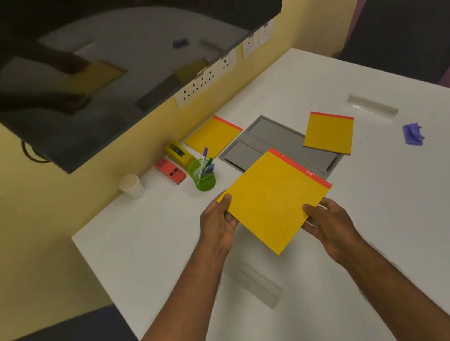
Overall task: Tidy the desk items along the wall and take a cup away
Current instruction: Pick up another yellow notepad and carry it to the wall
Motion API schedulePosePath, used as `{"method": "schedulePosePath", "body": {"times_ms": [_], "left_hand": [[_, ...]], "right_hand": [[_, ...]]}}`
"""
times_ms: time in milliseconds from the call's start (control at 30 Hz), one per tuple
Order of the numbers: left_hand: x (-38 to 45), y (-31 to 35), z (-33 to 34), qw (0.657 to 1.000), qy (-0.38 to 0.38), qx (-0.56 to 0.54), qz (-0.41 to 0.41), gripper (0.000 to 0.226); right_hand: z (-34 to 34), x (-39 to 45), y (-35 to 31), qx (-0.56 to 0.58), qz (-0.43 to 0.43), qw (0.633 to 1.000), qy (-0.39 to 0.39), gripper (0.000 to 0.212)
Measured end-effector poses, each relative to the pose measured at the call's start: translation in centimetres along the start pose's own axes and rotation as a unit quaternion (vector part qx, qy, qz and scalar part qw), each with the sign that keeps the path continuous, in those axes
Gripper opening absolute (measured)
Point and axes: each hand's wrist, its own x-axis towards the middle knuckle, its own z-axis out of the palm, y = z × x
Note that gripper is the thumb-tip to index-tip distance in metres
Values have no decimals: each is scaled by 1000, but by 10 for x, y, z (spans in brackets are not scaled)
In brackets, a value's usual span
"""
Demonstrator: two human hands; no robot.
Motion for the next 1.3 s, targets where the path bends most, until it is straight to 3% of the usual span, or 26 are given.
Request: {"method": "schedulePosePath", "body": {"times_ms": [167, 500, 1033, 1300], "left_hand": [[73, 52, 5, 999, 0, 31, 28, 29], [218, 140, 22, 970, 19, 226, 89, 37], [376, 164, 11, 971, 104, 204, 71, 41], [422, 160, -2, 959, 159, 223, 74, 40]], "right_hand": [[57, 60, -20, 2, -11, 1000, -10, 27], [136, 182, -59, 40, -49, 997, -54, 37], [207, 341, -49, 3, -40, 999, -16, 36], [236, 389, -28, -58, -23, 998, -27, 61]]}}
